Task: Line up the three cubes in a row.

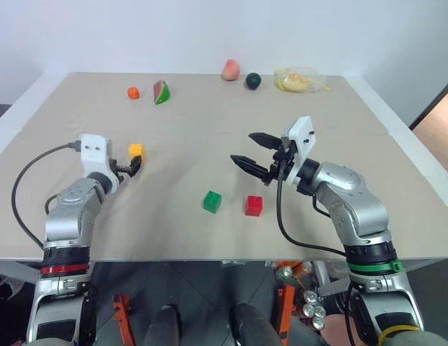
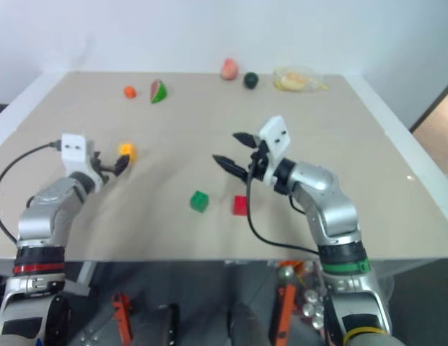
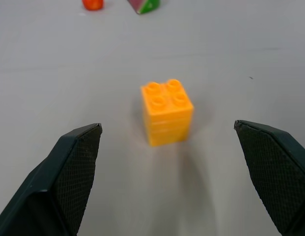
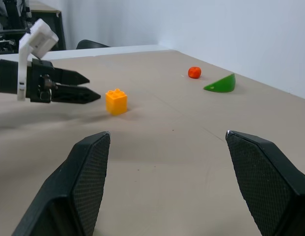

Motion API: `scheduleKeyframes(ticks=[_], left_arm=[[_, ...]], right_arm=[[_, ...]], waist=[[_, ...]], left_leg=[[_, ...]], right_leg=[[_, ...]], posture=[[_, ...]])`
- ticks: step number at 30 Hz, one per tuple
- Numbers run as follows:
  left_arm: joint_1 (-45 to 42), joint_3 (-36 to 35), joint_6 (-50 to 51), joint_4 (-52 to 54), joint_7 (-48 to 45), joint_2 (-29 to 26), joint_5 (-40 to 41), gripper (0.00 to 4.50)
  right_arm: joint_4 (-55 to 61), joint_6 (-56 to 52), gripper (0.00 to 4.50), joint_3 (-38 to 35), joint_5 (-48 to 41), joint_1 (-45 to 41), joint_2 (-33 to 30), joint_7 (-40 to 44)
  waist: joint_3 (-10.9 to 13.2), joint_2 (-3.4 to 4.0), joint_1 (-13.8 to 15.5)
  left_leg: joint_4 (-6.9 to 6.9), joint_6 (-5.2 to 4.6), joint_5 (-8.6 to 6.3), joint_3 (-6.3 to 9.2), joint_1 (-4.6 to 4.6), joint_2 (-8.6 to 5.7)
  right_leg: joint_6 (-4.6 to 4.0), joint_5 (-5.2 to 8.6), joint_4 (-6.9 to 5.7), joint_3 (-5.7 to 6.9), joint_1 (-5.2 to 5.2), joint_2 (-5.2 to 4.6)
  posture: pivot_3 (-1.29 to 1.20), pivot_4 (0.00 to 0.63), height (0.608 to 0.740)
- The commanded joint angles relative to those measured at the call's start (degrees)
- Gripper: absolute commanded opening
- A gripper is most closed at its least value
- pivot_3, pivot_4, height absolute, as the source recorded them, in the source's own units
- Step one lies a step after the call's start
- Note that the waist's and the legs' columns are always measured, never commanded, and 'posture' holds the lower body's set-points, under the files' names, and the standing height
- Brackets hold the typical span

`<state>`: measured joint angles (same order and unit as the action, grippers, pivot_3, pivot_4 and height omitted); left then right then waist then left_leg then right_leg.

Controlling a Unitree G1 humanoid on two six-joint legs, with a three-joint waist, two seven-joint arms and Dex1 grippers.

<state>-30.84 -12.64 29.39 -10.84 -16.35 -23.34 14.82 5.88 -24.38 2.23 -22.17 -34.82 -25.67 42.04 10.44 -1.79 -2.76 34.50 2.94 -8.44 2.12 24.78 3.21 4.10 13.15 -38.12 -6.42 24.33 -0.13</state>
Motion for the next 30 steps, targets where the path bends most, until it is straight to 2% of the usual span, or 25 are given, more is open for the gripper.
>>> scheduleKeyframes(ticks=[1,10,21,26,27,28,29,30], left_arm=[[-3.48,-1.00,-0.03,-3.22,2.19,0.63,-0.27,4.49],[-11.09,-1.16,-2.64,-17.68,4.90,3.37,-1.03,4.49],[-19.00,-1.26,-9.83,-32.60,7.12,2.90,-3.74,4.49],[-19.43,-1.20,-11.91,-34.53,6.98,2.74,-4.07,2.95],[-19.49,-1.01,-12.22,-34.79,6.80,2.74,-4.17,2.95],[-19.50,-0.72,-12.55,-34.90,6.62,2.76,-4.37,2.24],[-19.49,-0.43,-12.79,-34.94,6.37,2.76,-4.56,2.20],[-19.49,-0.10,-12.97,-34.96,5.82,2.76,-4.69,1.85]], right_arm=[[4.30,0.31,3.89,-1.04,-1.19,0.02,-0.43,0.66],[7.95,-1.09,3.89,-1.93,-2.49,2.26,-1.17,0.37],[10.13,-1.89,3.89,-2.65,-2.78,4.13,-1.67,-0.98],[10.06,-1.72,3.89,-2.72,-2.85,4.45,-1.98,-1.29],[10.05,-1.70,3.89,-2.69,-2.88,4.48,-2.01,-1.32],[10.03,-1.66,3.89,-2.64,-2.88,4.48,-2.02,-1.32],[10.05,-1.64,3.89,-2.58,-2.88,4.49,-2.00,-1.35],[10.02,-1.62,3.89,-2.52,-2.88,4.45,-1.96,-1.36]], waist=[[0.00,0.00,0.00],[0.00,0.00,0.01],[0.00,-0.01,-0.01],[0.00,-0.01,0.01],[0.00,-0.01,0.01],[0.00,-0.01,0.01],[0.00,-0.01,0.01],[0.00,-0.01,0.01]], left_leg=[[-0.01,0.00,0.00,0.00,0.00,0.00],[0.00,0.00,0.00,0.01,0.03,-0.02],[-0.02,0.01,0.00,0.03,0.04,-0.03],[-0.03,0.02,-0.01,0.03,0.04,-0.03],[-0.03,0.02,-0.01,0.03,0.05,-0.04],[-0.02,0.02,-0.01,0.03,0.05,-0.04],[-0.02,0.02,0.00,0.03,0.05,-0.04],[-0.02,0.03,0.00,0.03,0.05,-0.04]], right_leg=[[0.00,0.00,0.00,0.00,0.00,0.01],[0.03,0.00,0.03,0.01,0.00,0.00],[0.06,0.01,0.03,0.03,0.01,0.00],[0.07,0.01,0.03,0.03,0.01,0.00],[0.07,0.01,0.03,0.03,0.01,0.00],[0.07,0.01,0.03,0.03,0.01,-0.01],[0.07,0.01,0.03,0.03,0.01,-0.01],[0.07,0.01,0.03,0.03,0.01,-0.01]], posture=[[0.00,0.150,0.740],[0.00,0.150,0.740],[0.00,0.150,0.740],[0.00,0.150,0.740],[0.00,0.150,0.740],[0.00,0.150,0.740],[0.00,0.150,0.740],[0.00,0.150,0.740]])
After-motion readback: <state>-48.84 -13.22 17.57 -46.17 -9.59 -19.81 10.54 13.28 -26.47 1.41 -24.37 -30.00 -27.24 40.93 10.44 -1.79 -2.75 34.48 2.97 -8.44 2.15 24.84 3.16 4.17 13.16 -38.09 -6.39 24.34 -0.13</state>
